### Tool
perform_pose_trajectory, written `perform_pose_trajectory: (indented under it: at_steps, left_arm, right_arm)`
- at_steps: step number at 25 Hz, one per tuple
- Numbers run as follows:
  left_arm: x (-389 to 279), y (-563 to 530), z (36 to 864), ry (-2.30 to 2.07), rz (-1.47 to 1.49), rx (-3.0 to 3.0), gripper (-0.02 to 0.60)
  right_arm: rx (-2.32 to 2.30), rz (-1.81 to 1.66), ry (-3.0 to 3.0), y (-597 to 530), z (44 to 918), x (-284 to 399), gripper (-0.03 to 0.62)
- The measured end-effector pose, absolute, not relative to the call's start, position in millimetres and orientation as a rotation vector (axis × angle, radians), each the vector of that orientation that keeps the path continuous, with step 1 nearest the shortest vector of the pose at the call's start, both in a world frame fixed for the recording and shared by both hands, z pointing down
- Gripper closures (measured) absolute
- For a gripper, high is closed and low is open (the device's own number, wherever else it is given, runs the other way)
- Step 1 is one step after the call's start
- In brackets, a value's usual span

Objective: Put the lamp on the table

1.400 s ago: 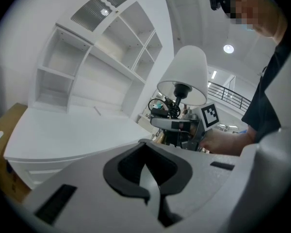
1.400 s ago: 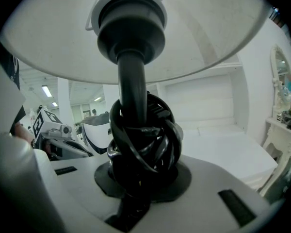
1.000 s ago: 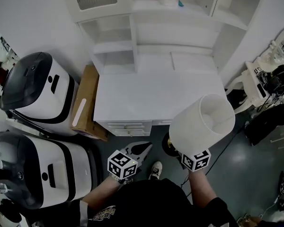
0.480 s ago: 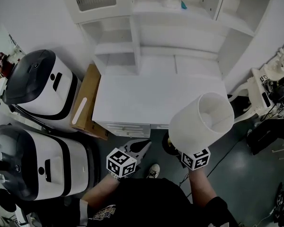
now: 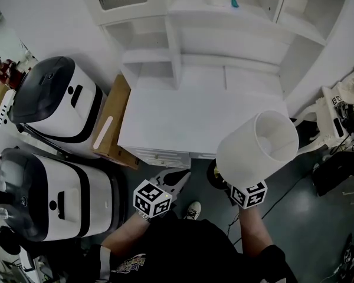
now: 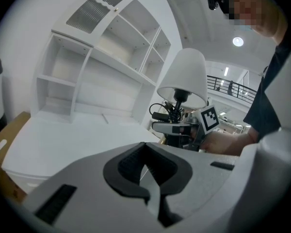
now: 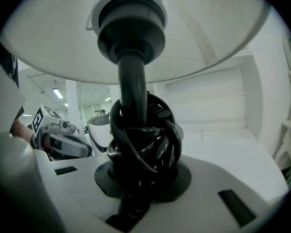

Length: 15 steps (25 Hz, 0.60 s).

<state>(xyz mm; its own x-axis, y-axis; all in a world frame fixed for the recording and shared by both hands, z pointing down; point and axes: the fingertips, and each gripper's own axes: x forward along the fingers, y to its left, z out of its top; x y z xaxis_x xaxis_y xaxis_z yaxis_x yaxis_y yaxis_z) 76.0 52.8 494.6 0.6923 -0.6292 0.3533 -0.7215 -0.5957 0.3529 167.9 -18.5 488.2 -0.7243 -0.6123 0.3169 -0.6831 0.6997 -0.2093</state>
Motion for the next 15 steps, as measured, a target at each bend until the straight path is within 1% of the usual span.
perform_pose_trajectory:
  at_steps: [9, 15]
  left_arm:
    - [71, 36, 493, -0.978, 0.257, 2.471, 0.574]
    - [52, 13, 487, -0.929, 0.26, 2.5, 0.575]
  right_arm:
    - [1.103, 0.459, -2.66, -26, 487, 163, 0.523]
    - [1.187, 0.466, -2.636, -43, 482, 153, 0.523]
